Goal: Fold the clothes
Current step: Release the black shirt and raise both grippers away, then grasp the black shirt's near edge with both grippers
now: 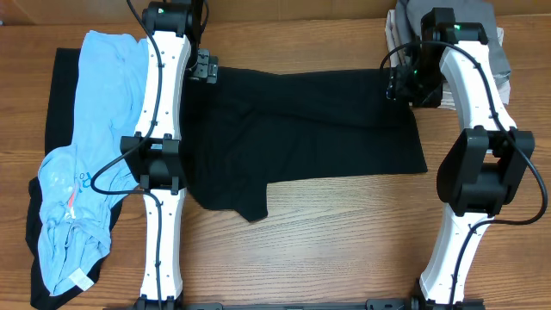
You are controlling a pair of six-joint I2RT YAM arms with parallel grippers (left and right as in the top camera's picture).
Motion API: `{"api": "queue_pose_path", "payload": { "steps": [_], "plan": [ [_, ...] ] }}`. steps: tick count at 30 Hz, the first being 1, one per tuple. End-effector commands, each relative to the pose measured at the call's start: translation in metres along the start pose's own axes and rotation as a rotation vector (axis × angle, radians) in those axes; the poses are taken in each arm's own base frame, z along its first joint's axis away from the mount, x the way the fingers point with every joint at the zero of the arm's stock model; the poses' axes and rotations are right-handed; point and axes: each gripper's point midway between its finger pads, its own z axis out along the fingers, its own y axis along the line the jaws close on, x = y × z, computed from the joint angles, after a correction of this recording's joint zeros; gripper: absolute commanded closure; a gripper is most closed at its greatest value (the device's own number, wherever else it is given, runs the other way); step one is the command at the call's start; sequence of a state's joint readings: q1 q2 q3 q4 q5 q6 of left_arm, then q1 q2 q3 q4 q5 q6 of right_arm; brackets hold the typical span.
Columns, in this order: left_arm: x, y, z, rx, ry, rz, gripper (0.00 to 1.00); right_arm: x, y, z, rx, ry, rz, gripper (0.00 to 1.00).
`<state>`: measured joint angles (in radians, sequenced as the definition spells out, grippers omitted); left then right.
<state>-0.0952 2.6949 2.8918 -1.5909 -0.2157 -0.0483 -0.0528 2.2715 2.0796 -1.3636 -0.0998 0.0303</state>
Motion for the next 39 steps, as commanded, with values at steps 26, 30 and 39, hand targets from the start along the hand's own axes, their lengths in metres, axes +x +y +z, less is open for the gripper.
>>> {"api": "queue_pose_path", "payload": {
  "steps": [26, 30, 39],
  "plan": [
    [0.103, 0.028, -0.344, 0.232, -0.553, -0.091, 0.0, 0.138, 0.011, -0.264, -0.067, -0.403, 0.224, 0.27],
    [0.135, 0.014, -0.31, 0.233, -0.384, -0.108, 0.0, 0.163, 0.001, -0.249, -0.034, -0.369, 0.297, 0.24],
    [0.2, -0.026, -0.189, 0.184, 0.055, -0.104, 0.01, 0.173, -0.006, -0.155, -0.044, -0.251, 0.396, 0.23]
  ]
}}
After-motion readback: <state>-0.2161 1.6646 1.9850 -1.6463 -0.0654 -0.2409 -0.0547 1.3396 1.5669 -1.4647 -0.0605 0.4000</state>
